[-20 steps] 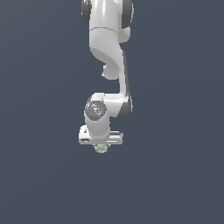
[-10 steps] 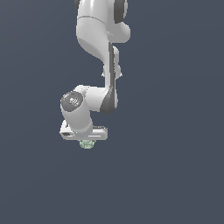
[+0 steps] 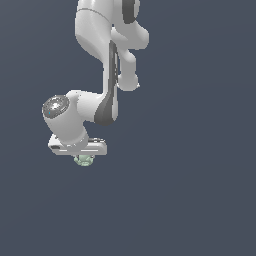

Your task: Pick up the object and move it to a goal position.

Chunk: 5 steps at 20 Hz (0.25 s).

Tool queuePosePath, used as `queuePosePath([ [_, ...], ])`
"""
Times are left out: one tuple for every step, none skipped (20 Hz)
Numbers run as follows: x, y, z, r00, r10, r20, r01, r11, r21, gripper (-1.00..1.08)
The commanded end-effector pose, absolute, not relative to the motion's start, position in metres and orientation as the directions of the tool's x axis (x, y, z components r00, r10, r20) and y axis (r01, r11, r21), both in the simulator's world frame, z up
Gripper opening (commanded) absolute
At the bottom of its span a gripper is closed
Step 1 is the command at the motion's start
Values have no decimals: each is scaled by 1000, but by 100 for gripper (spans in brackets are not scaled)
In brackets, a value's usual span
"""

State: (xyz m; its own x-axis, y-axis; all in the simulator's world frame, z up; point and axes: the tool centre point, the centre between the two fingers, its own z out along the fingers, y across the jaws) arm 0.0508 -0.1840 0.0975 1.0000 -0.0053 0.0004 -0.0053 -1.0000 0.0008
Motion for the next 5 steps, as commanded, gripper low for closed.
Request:
queuePosePath([
  [51,-186,99,1000,-3,0,-3,-1000,0,-100],
  [51,-185,98,1000,-3,0,-3,-1000,0,-100],
  [52,-184,98,1000,-3,0,-3,-1000,0,-100],
  [52,-183,97,1000,-3,0,-3,-1000,0,-100],
  [52,-182,97,1000,-3,0,-3,-1000,0,-100],
])
